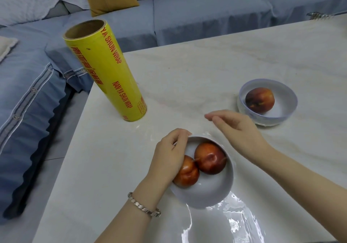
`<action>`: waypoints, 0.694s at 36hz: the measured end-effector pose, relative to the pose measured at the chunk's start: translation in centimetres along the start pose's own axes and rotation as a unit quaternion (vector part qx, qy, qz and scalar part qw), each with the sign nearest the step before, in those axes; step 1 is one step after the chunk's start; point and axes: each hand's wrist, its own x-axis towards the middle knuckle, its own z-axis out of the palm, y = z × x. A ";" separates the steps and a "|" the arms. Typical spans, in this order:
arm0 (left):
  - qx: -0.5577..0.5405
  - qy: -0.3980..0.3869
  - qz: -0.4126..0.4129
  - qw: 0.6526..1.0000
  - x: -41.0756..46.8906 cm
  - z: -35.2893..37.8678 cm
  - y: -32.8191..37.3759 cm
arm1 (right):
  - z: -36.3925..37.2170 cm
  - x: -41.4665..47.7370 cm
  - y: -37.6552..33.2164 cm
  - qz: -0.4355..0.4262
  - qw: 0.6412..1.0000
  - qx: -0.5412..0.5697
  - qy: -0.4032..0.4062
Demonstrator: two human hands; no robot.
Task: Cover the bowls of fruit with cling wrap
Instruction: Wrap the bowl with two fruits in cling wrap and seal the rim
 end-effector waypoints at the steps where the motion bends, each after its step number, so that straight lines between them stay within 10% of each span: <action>1: 0.001 0.004 -0.001 1.000 0.0 0.0 -0.1 | 0.1 -0.6 -0.4 -0.024 0.999 0.010 -0.044; 11: -0.009 0.012 -0.032 0.999 0.2 -0.1 -0.6 | 0.3 -2.1 1.7 0.102 0.984 -0.012 -0.146; 16: -0.071 0.096 -0.129 0.984 0.2 -0.2 -1.2 | -0.6 -3.3 3.2 0.232 0.948 0.187 -0.112; 25: -0.019 0.011 -0.155 0.988 0.9 -0.9 0.8 | -0.5 -2.2 1.7 0.162 0.971 0.165 -0.055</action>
